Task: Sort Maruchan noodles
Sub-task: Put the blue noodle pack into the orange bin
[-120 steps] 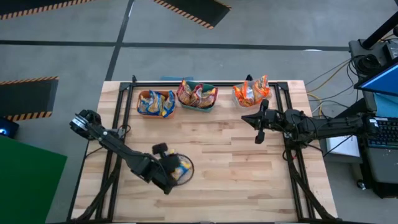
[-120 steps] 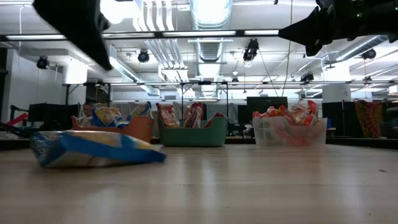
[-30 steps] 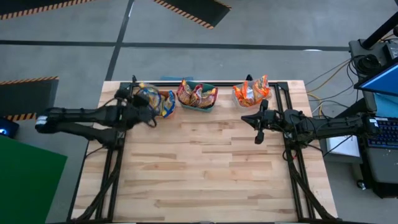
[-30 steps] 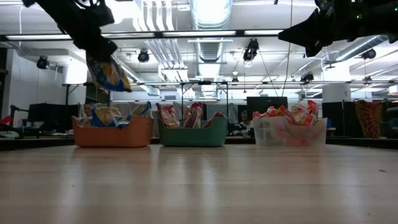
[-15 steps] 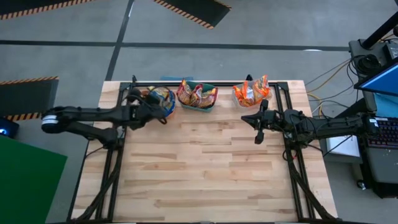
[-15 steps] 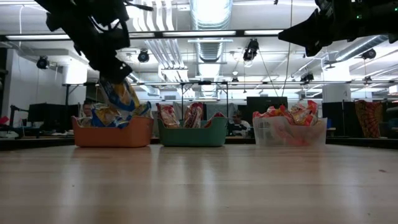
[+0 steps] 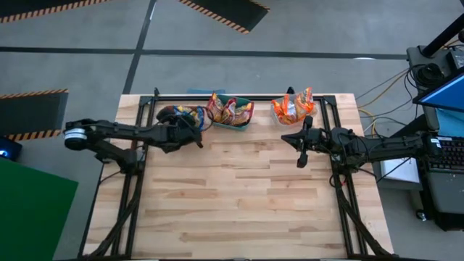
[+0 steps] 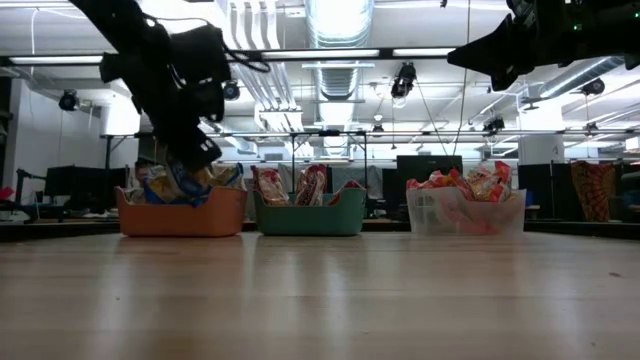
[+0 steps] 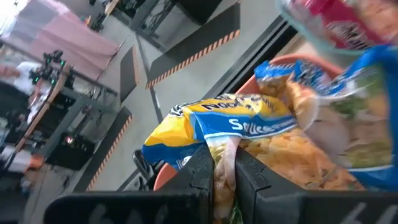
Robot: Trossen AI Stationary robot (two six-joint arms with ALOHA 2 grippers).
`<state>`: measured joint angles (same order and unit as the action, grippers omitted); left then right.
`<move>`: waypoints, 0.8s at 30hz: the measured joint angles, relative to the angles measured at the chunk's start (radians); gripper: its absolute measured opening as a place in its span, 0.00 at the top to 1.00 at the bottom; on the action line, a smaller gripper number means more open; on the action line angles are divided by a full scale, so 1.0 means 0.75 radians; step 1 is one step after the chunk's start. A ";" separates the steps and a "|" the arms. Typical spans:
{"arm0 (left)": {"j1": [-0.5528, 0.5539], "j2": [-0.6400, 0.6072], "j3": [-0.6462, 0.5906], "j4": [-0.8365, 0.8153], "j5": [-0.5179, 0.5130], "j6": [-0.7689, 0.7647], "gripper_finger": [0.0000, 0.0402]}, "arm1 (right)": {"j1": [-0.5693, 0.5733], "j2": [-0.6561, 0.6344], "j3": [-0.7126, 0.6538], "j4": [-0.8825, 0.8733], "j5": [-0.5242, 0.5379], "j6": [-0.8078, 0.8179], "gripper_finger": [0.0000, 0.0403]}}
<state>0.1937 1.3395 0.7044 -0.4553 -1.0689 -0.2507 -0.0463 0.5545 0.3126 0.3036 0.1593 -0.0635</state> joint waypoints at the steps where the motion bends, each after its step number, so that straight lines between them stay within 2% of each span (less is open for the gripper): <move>1: 0.010 0.016 0.000 -0.001 -0.002 -0.017 0.98 | 0.000 0.000 0.000 0.000 0.000 0.000 0.98; 4: 0.043 0.066 0.000 0.000 -0.002 -0.100 0.97 | 0.000 0.000 0.000 0.000 0.000 0.000 0.98; 13: 0.063 0.188 -0.001 0.015 0.005 -0.146 0.86 | 0.000 0.000 0.000 -0.001 0.000 0.000 0.98; 17: 0.063 0.148 0.012 -0.061 0.022 -0.134 0.78 | 0.000 0.000 0.000 -0.002 -0.001 0.000 0.98; 24: 0.062 -0.028 0.138 -0.281 0.012 -0.074 0.64 | 0.000 0.000 0.000 -0.010 -0.001 0.001 0.98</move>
<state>0.2405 1.3183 0.8079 -0.6659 -1.0601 -0.3064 -0.0463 0.5545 0.3126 0.2962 0.1589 -0.0631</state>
